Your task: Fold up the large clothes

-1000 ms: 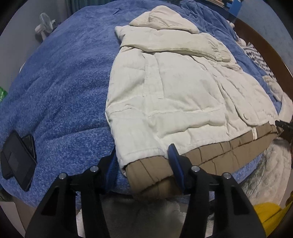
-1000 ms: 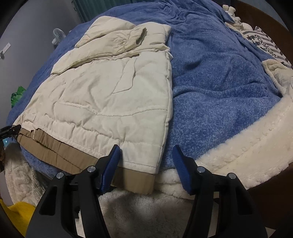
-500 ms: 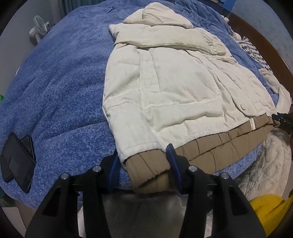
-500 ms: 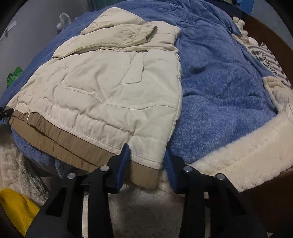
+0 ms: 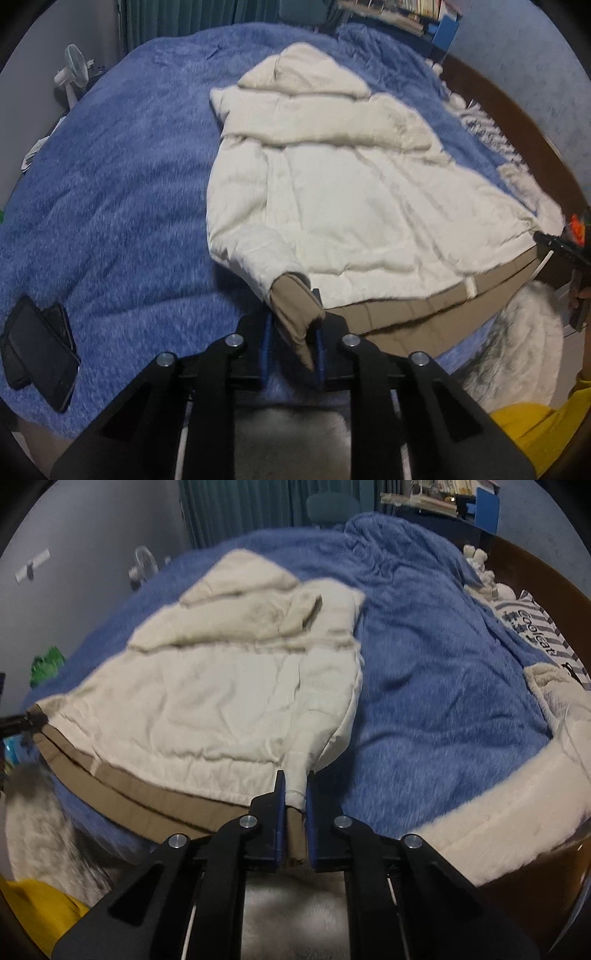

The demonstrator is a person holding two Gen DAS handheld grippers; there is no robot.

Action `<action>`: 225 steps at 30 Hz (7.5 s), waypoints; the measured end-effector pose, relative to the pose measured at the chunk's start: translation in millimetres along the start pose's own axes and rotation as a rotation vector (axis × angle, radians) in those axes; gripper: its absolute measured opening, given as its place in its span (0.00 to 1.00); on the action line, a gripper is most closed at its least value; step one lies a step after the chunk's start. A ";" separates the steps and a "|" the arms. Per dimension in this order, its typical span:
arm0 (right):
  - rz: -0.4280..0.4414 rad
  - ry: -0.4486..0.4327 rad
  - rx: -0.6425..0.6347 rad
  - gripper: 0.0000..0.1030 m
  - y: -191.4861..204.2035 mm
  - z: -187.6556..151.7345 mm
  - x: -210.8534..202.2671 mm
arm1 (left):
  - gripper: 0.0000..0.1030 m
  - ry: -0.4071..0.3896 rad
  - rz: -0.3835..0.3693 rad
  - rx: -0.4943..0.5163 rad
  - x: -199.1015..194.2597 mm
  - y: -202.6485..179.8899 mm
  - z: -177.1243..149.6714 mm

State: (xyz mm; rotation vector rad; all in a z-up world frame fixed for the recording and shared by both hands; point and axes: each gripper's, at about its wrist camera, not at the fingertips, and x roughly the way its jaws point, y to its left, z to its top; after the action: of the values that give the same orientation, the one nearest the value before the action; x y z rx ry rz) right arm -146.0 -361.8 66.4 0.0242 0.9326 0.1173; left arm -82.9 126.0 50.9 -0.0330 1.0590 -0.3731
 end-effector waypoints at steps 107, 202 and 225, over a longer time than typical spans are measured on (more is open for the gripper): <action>-0.109 0.061 -0.005 0.88 42.3 322.7 339.0 | 0.94 0.001 0.224 0.038 297.9 -29.8 366.0; -0.035 -0.065 -0.048 0.90 49.0 217.8 276.6 | 0.94 -0.105 0.201 0.009 231.9 -10.8 228.6; -0.160 -0.035 0.108 0.91 -28.6 172.9 248.6 | 0.94 -0.046 0.321 0.074 200.9 15.2 177.8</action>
State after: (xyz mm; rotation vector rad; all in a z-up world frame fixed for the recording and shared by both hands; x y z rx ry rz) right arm 142.0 -357.4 -31.4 0.0517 0.9012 -0.0812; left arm 160.5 50.0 -33.8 0.1915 0.9849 -0.1199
